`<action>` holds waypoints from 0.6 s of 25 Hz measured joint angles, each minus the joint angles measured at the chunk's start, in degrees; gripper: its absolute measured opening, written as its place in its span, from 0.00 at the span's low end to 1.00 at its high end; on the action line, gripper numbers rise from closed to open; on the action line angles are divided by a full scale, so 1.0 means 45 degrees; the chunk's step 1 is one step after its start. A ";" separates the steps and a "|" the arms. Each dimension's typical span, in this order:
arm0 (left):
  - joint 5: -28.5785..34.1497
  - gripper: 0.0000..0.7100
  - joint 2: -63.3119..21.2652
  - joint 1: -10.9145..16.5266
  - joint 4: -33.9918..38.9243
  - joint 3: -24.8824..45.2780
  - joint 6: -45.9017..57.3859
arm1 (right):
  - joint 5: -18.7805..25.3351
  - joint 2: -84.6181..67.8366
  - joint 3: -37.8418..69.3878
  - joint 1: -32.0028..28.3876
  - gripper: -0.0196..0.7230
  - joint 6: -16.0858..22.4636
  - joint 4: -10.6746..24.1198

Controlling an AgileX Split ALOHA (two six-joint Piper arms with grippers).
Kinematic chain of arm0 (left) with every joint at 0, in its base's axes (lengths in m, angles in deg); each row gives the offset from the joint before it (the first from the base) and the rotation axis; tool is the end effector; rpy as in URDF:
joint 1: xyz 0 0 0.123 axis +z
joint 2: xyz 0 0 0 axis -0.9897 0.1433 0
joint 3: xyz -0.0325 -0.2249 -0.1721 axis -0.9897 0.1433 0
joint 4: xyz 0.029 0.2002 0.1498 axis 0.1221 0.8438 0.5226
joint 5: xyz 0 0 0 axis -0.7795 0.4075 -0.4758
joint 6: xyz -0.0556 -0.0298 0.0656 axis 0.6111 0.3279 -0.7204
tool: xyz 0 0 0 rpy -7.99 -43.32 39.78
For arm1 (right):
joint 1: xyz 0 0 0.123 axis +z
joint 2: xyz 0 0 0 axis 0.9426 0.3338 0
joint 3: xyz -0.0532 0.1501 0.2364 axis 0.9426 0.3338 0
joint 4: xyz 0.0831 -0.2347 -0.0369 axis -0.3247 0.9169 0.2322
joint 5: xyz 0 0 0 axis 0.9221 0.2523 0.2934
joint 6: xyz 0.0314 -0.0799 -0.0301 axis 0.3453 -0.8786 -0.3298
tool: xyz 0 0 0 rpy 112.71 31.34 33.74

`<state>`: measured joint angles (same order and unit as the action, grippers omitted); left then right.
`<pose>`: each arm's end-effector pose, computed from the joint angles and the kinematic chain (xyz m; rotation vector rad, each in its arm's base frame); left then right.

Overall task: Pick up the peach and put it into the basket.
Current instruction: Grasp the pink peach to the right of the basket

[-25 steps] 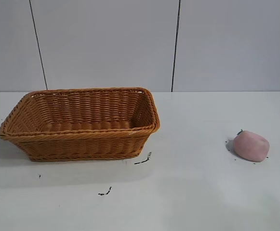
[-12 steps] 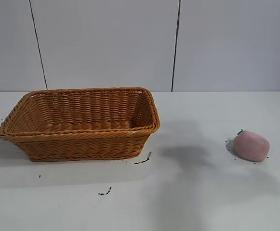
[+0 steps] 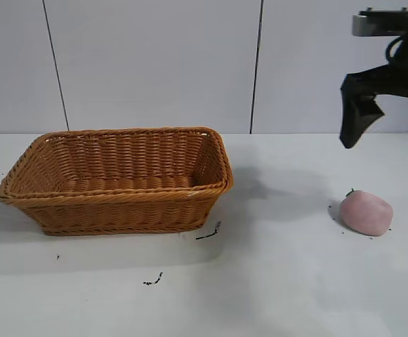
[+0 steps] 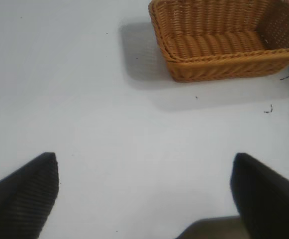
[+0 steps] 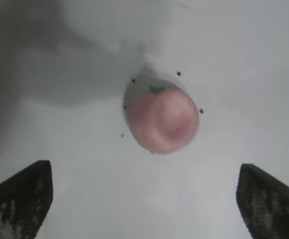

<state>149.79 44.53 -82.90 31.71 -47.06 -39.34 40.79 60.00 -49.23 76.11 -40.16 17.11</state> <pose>-0.0064 -0.0030 0.2767 0.1011 2.0424 -0.0105 0.3902 0.0388 0.2102 -0.1732 2.8069 0.0253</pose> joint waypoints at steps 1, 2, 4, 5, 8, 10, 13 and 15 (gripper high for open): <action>0.0000 0.97 0.0000 0.0000 0.0000 0.0000 0.0000 | 0.0000 0.0181 -0.0037 -0.0069 0.95 -0.0002 0.0000; 0.0000 0.97 0.0000 0.0000 0.0000 0.0000 0.0000 | -0.0015 0.0397 -0.0043 -0.0160 0.95 -0.0002 0.0016; 0.0000 0.97 0.0000 0.0000 0.0000 0.0000 0.0000 | -0.0015 0.0860 -0.0058 -0.0225 0.95 0.0011 0.0099; 0.0000 0.97 0.0000 0.0000 0.0000 0.0000 0.0000 | -0.0003 0.1065 -0.0057 -0.0240 0.95 0.0024 0.0099; 0.0000 0.97 0.0000 0.0000 0.0000 0.0000 0.0000 | -0.0033 0.1738 -0.0057 -0.0258 0.95 0.0034 0.0099; 0.0000 0.97 0.0000 0.0000 0.0000 0.0000 0.0000 | -0.0068 0.2152 -0.0060 -0.0258 0.95 0.0034 0.0099; 0.0000 0.97 0.0000 0.0000 0.0000 0.0000 0.0000 | -0.0121 0.2655 -0.0060 -0.0258 0.95 0.0034 0.0099; 0.0000 0.97 0.0000 0.0000 0.0000 0.0000 0.0000 | -0.0150 0.2908 -0.0060 -0.0258 0.95 0.0037 0.0099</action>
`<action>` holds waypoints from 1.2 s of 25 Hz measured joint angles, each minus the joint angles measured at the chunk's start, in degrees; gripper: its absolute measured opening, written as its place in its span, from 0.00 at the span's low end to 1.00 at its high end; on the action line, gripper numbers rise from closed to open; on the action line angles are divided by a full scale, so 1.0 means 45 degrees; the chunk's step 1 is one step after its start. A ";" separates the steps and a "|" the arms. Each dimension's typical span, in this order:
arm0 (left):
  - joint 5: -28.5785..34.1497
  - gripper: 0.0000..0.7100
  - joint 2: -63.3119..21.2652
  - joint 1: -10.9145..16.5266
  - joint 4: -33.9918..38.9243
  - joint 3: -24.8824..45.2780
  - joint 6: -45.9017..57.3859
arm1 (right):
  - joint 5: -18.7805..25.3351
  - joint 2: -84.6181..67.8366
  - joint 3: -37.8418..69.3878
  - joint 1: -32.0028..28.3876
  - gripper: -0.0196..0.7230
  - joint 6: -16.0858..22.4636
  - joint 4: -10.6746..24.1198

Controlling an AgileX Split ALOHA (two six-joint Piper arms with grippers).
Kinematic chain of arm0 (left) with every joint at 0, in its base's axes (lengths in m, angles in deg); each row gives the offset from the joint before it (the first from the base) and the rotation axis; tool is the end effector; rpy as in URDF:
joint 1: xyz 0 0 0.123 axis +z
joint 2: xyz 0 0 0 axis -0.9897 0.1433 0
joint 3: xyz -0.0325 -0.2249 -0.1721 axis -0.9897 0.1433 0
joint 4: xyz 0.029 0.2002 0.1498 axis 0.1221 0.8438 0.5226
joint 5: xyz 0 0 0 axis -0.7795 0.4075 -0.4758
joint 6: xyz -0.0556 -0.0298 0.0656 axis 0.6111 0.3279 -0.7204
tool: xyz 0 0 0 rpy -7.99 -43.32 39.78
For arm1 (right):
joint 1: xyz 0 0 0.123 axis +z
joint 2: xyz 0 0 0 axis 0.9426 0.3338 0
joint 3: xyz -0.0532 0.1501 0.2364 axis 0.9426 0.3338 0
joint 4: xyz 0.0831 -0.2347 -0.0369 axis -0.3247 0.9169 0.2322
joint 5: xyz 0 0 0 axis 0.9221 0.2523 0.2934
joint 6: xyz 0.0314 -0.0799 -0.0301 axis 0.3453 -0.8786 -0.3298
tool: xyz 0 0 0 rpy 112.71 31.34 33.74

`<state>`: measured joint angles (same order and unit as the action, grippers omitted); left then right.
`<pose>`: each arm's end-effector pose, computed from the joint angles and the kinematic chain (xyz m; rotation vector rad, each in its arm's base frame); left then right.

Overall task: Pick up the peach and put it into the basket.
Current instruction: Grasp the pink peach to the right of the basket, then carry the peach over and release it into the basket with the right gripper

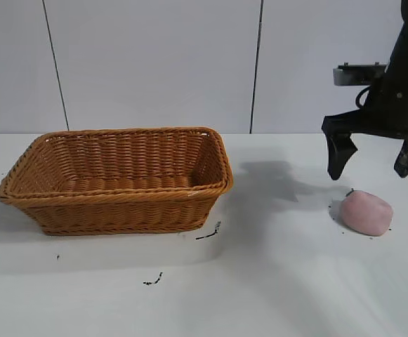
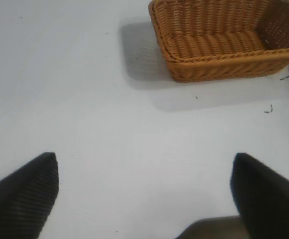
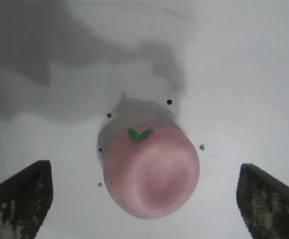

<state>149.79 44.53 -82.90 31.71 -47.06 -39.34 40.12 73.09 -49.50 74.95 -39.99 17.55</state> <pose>-0.0064 -0.0030 0.2767 0.1011 2.0424 -0.0105 0.4026 0.0313 0.1203 -0.1577 3.0199 0.0048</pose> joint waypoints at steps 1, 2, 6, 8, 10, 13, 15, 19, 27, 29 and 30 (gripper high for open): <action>0.0000 0.97 0.0000 0.0000 0.0000 0.0000 0.0000 | -0.0018 0.0125 -0.0011 0.0000 0.95 0.0000 0.0000; 0.0000 0.97 0.0000 0.0000 0.0000 0.0000 0.0000 | -0.0050 0.0232 -0.0011 0.0000 0.95 0.0000 0.0000; 0.0000 0.97 0.0000 0.0000 0.0000 0.0000 0.0000 | -0.0232 0.0448 -0.0011 0.0000 0.95 0.0000 0.0000; 0.0000 0.97 0.0000 0.0000 0.0000 0.0000 0.0000 | -0.0259 0.0448 -0.0011 0.0000 0.94 0.0000 0.0000; 0.0000 0.97 0.0000 0.0000 0.0000 0.0000 0.0000 | -0.0259 0.0448 -0.0011 0.0000 0.79 0.0000 0.0000; 0.0000 0.97 0.0000 0.0000 0.0000 0.0000 0.0000 | -0.0222 0.0448 -0.0025 0.0000 0.38 0.0000 0.0000; 0.0000 0.97 0.0000 0.0000 0.0000 0.0000 0.0000 | -0.0156 0.0392 -0.0025 0.0000 0.18 0.0000 0.0000; 0.0000 0.97 0.0000 0.0000 0.0000 0.0000 0.0000 | 0.0073 -0.0163 -0.0045 0.0000 0.09 -0.0113 0.0000; 0.0000 0.97 0.0000 0.0000 0.0000 0.0000 0.0000 | 0.2057 -0.1795 -0.2991 0.0358 0.08 -0.0112 0.0084; 0.0000 0.97 0.0000 0.0000 0.0000 0.0000 0.0000 | 0.2457 -0.1744 -0.4011 0.0734 0.08 -0.0112 0.0113; 0.0000 0.97 0.0000 0.0000 0.0000 0.0000 0.0000 | 0.2526 -0.1638 -0.4398 0.0989 0.08 -0.0112 0.0113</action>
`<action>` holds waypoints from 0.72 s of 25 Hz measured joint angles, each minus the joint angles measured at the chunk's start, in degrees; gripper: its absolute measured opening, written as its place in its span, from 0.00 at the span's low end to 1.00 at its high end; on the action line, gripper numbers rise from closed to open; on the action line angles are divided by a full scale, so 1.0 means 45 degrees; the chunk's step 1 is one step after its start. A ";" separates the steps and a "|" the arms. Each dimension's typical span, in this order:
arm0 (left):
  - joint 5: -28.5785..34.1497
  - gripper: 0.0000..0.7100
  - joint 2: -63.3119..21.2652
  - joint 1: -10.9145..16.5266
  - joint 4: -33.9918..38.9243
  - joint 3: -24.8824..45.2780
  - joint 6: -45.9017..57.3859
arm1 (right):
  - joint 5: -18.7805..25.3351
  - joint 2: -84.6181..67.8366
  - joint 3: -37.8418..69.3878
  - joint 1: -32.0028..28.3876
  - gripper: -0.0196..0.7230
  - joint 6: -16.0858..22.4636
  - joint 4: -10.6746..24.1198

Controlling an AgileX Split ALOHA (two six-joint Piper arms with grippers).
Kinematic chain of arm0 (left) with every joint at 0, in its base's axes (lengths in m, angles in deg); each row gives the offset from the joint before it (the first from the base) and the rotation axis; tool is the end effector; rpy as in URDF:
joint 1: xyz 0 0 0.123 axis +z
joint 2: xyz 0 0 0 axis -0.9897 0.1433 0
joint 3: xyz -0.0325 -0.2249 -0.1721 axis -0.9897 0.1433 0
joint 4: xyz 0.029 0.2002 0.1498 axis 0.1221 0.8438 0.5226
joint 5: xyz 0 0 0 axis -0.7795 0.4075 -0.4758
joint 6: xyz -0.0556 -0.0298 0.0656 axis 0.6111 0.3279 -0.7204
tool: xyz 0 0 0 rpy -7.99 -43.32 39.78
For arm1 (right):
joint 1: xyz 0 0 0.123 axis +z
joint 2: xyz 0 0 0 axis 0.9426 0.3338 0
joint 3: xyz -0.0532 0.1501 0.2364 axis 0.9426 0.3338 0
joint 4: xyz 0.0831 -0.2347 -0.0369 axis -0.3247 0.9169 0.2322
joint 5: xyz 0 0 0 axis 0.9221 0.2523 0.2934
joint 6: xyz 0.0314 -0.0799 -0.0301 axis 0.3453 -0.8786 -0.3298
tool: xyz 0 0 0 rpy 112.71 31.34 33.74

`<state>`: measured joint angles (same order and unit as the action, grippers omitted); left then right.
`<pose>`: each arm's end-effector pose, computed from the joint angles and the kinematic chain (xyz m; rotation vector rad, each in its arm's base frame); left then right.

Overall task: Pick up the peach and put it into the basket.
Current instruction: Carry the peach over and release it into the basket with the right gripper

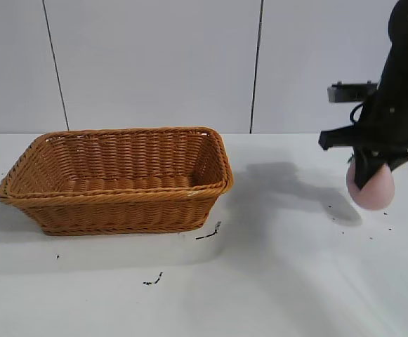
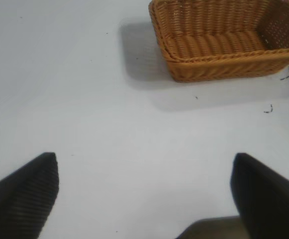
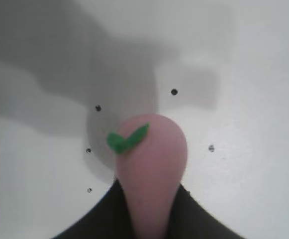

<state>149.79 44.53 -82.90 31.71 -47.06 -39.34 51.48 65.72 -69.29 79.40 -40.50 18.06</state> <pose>-0.0064 -0.0030 0.2767 0.1011 2.0424 -0.0105 0.4305 0.0666 0.2600 -0.2665 2.7354 0.0214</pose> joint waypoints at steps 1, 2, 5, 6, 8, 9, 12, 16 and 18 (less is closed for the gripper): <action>0.0000 0.97 0.0000 0.0000 0.0000 0.0000 0.0000 | 0.0062 0.0140 -0.0468 0.0277 0.08 0.0000 0.0008; 0.0000 0.97 0.0000 0.0000 0.0000 0.0000 0.0000 | 0.0102 0.0298 -0.0960 0.0511 0.08 0.0024 0.0008; 0.0000 0.97 0.0000 0.0000 0.0000 0.0000 0.0000 | 0.0396 0.1037 -0.2333 0.1464 0.08 0.0204 -0.0039; 0.0000 0.97 0.0000 0.0000 0.0000 0.0000 0.0000 | 0.0442 0.1262 -0.2784 0.1756 0.08 0.0257 -0.0113; 0.0000 0.97 0.0000 0.0000 0.0000 0.0000 0.0000 | 0.0489 0.1809 -0.3570 0.2509 0.08 0.0285 -0.0113; 0.0000 0.97 0.0000 0.0000 0.0000 0.0000 0.0000 | 0.0489 0.2059 -0.3980 0.2839 0.08 0.0296 -0.0223; 0.0000 0.97 0.0000 0.0000 0.0000 0.0000 0.0000 | 0.0466 0.2659 -0.4899 0.4074 0.08 0.0296 -0.0369; 0.0000 0.97 0.0000 0.0000 0.0000 0.0000 0.0000 | -0.0241 0.3438 -0.5311 0.5427 0.08 0.0296 -0.0422; 0.0000 0.97 0.0000 0.0000 0.0000 0.0000 0.0000 | -0.0790 0.3904 -0.5311 0.5942 0.08 0.0296 -0.0422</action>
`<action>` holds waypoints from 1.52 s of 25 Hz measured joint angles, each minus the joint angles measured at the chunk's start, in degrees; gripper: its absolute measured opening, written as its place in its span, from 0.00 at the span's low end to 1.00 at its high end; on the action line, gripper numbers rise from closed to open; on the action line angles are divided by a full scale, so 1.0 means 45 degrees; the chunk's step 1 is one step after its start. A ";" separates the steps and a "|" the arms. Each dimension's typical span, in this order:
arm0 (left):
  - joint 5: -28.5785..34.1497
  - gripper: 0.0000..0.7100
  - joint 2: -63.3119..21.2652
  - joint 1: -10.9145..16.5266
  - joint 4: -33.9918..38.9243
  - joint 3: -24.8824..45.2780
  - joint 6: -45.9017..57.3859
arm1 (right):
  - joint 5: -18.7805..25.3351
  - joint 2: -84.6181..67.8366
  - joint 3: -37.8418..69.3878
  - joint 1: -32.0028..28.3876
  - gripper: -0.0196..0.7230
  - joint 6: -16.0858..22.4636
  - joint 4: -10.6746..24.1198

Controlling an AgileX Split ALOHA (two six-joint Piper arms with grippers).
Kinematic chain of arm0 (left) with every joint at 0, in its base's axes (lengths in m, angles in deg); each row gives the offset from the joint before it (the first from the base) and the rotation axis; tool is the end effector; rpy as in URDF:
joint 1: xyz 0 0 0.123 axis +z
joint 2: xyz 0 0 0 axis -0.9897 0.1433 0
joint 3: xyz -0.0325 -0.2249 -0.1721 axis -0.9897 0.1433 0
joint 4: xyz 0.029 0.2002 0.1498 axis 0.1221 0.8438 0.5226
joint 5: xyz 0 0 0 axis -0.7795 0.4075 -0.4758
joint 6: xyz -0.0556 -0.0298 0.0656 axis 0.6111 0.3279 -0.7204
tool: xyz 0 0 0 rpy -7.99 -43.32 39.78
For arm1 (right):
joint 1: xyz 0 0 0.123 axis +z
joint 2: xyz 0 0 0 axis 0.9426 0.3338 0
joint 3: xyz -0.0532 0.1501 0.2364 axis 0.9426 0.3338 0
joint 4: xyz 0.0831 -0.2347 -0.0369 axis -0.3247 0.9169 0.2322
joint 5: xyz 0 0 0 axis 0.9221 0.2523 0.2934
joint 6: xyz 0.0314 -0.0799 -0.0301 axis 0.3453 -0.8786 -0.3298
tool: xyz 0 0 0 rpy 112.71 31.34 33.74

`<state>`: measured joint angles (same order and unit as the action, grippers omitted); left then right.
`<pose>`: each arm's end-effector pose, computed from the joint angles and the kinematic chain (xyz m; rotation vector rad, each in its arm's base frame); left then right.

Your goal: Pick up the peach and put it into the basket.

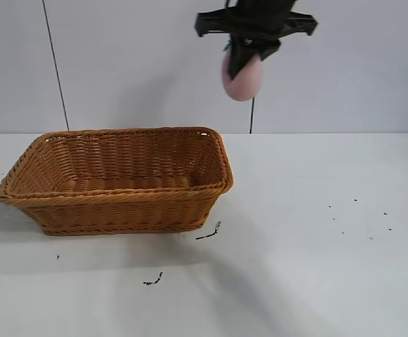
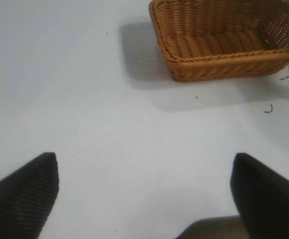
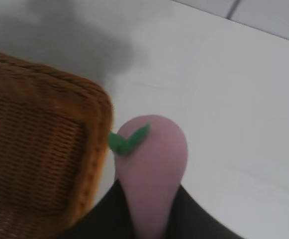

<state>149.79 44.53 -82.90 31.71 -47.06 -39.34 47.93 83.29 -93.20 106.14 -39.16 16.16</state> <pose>-0.0064 -0.0030 0.2767 0.1011 2.0424 -0.0105 0.4188 0.3023 0.2385 -0.7993 2.4709 0.2564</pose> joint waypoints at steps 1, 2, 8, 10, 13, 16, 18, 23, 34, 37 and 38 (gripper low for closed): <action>0.0000 0.97 0.0000 0.0000 0.0000 0.0000 0.0000 | -0.0329 0.0291 0.0000 0.0177 0.08 0.0000 0.0000; 0.0000 0.97 0.0000 0.0000 0.0000 0.0000 0.0000 | -0.0649 0.0552 0.0000 0.0283 0.08 0.0000 0.0000; 0.0000 0.97 0.0000 0.0000 0.0000 0.0000 0.0000 | -0.1595 0.2250 0.0000 0.0420 0.08 0.0000 0.0013; 0.0000 0.97 0.0000 0.0000 0.0000 0.0000 0.0000 | -0.1595 0.2450 0.0000 0.0420 0.13 0.0000 0.0000; 0.0000 0.97 0.0000 0.0000 0.0000 0.0000 0.0000 | -0.1566 0.2441 0.0000 0.0420 0.37 -0.0013 0.0000; 0.0000 0.97 0.0000 0.0000 0.0000 0.0000 0.0000 | -0.1368 0.2270 0.0000 0.0420 0.79 -0.0085 0.0053; 0.0000 0.97 0.0000 0.0000 0.0000 0.0000 0.0000 | -0.1141 0.2063 -0.0154 0.0420 0.90 -0.0137 0.0187; 0.0000 0.97 0.0000 0.0000 0.0000 0.0000 0.0000 | 0.0228 0.1512 -0.1199 0.0348 0.95 -0.0152 0.0482; 0.0000 0.97 0.0000 0.0000 0.0000 0.0000 0.0000 | 0.1172 0.1250 -0.1775 -0.3221 0.95 -0.0512 0.0310; 0.0000 0.97 0.0000 0.0000 0.0000 0.0000 0.0000 | 0.1482 0.1250 -0.1775 -0.4573 0.95 -0.0613 0.0310; 0.0000 0.97 0.0000 0.0000 0.0000 0.0000 0.0000 | 0.1609 0.1250 -0.1775 -0.4914 0.95 -0.0613 0.0310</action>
<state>149.79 44.53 -82.90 31.71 -47.06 -39.34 55.17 88.91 -101.18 84.03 -41.93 17.55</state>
